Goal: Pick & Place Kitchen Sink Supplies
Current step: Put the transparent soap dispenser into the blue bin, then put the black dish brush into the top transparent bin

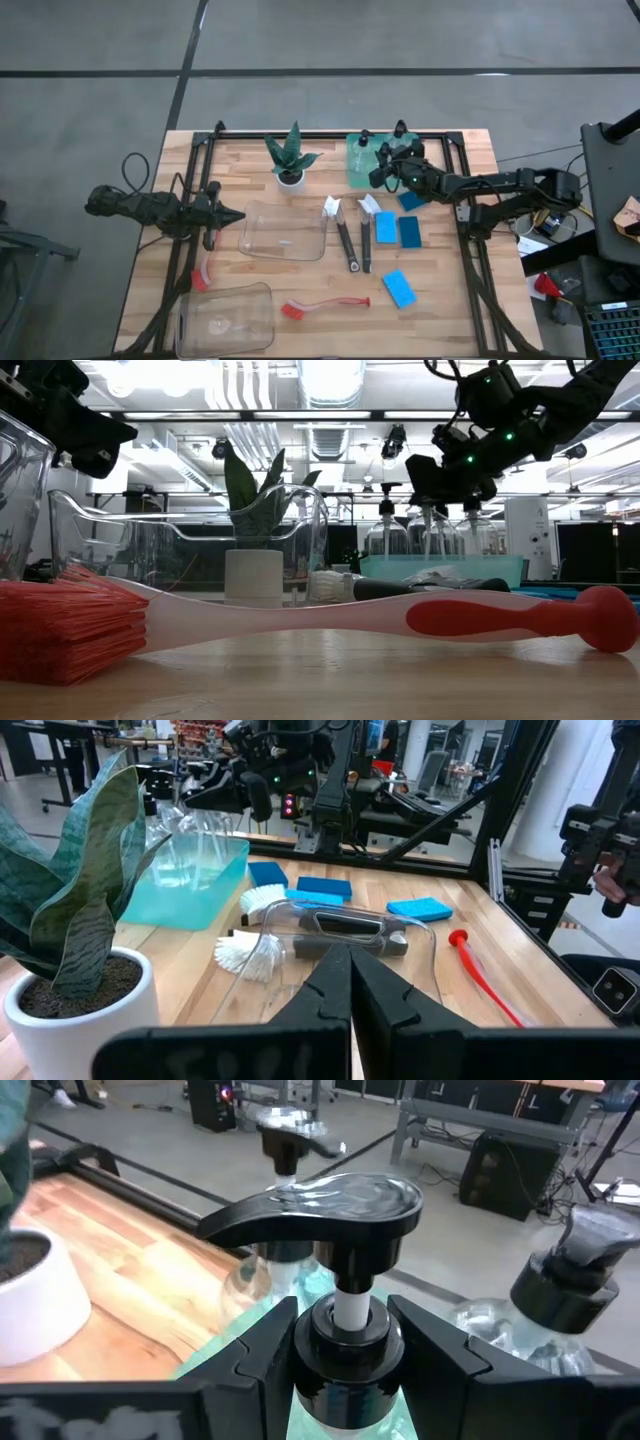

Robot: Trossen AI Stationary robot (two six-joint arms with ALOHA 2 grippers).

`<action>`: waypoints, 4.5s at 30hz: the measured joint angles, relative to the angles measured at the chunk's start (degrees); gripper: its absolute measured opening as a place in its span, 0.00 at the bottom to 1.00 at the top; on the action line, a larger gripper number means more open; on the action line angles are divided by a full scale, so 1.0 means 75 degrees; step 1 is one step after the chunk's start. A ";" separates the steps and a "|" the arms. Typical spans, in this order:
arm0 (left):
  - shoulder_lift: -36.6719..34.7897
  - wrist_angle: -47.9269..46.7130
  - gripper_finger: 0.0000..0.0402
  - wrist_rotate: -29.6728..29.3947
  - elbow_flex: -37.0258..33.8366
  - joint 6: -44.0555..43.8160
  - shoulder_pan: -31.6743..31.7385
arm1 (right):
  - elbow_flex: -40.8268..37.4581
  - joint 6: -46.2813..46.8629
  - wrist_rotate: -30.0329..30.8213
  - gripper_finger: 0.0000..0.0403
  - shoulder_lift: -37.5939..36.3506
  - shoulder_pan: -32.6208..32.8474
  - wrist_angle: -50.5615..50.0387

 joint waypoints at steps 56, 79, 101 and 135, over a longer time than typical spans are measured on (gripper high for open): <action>0.0000 -0.0003 0.00 0.0000 -0.0003 0.0000 0.0003 | 0.0409 -0.0765 0.0091 0.63 -0.1453 0.3309 -0.0194; -0.0003 0.0000 0.00 0.0000 0.0000 -0.0003 0.0003 | 0.0507 -0.0073 -0.1026 0.59 -0.1442 0.3766 -0.0193; -0.0001 0.0000 0.00 0.0000 -0.0002 -0.0002 0.0003 | 0.0510 0.1403 -0.2177 0.57 -0.1326 0.4632 -0.1034; 0.0000 0.0005 0.00 -0.0001 -0.0001 -0.0003 0.0001 | 0.4649 0.7343 -0.2133 0.57 0.3299 0.4181 -0.8730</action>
